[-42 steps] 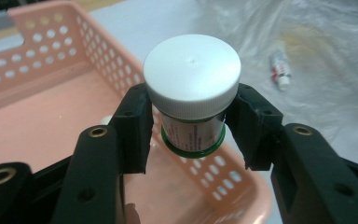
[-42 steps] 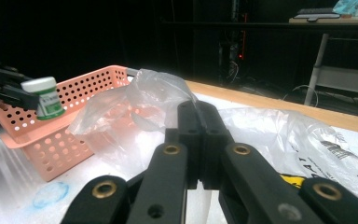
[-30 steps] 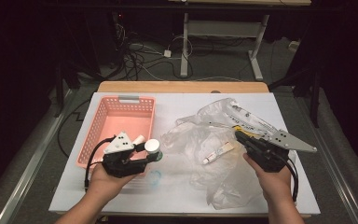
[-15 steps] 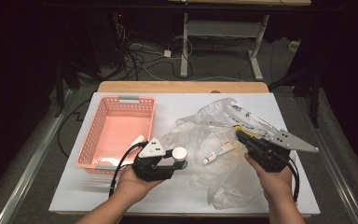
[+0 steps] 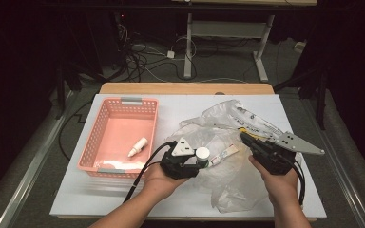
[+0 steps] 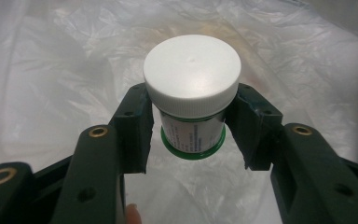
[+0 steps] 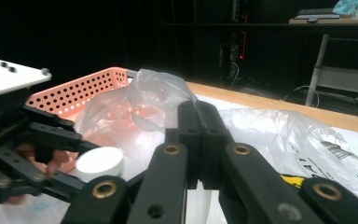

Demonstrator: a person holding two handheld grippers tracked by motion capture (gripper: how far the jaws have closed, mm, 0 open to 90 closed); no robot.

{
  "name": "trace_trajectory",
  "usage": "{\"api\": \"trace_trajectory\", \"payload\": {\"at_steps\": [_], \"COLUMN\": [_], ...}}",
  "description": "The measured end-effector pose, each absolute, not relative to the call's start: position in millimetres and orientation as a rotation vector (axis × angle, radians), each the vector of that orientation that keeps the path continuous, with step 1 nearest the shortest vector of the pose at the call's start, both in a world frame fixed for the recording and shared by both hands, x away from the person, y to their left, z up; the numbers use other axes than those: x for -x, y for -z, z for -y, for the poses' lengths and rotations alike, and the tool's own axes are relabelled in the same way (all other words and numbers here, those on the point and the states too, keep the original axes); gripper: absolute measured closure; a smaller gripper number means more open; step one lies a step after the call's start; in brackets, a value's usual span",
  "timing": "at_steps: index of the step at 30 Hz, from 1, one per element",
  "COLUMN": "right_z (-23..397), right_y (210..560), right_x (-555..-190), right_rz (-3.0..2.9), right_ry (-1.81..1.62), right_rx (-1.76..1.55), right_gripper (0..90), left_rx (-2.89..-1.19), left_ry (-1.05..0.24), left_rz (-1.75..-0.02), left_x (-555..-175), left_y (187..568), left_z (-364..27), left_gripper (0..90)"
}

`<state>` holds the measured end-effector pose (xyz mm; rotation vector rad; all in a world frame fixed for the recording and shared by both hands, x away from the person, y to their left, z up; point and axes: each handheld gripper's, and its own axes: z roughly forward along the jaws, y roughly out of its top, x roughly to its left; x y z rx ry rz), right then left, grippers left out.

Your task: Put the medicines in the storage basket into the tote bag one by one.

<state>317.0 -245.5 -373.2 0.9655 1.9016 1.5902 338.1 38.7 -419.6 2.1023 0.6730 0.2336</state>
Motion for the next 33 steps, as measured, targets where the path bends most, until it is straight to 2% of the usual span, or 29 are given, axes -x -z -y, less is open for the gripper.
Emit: {"api": "trace_trajectory", "payload": {"at_steps": [9,28,33], "right_z": [243.7,245.3,244.5], "right_y": [373.9,378.4,379.3], "right_x": [-317.5,-322.1,-322.3], "right_rz": [-1.906,-1.913,-1.919], "right_ry": [-1.595,-1.59,-1.589], "right_rx": [-0.967,-0.98,-0.983], "right_gripper": [90.0,90.0,90.0], "left_rx": [-2.101,-2.1,-2.073], "left_ry": [-0.248,-0.374,-0.355], "left_rz": [-0.718,-0.74,-0.786], "left_x": [-361.7,-397.2,-402.2], "left_y": [433.3,456.0,462.7], "left_z": [-19.2,21.5,28.4], "left_gripper": [51.0,50.9,50.8]}}
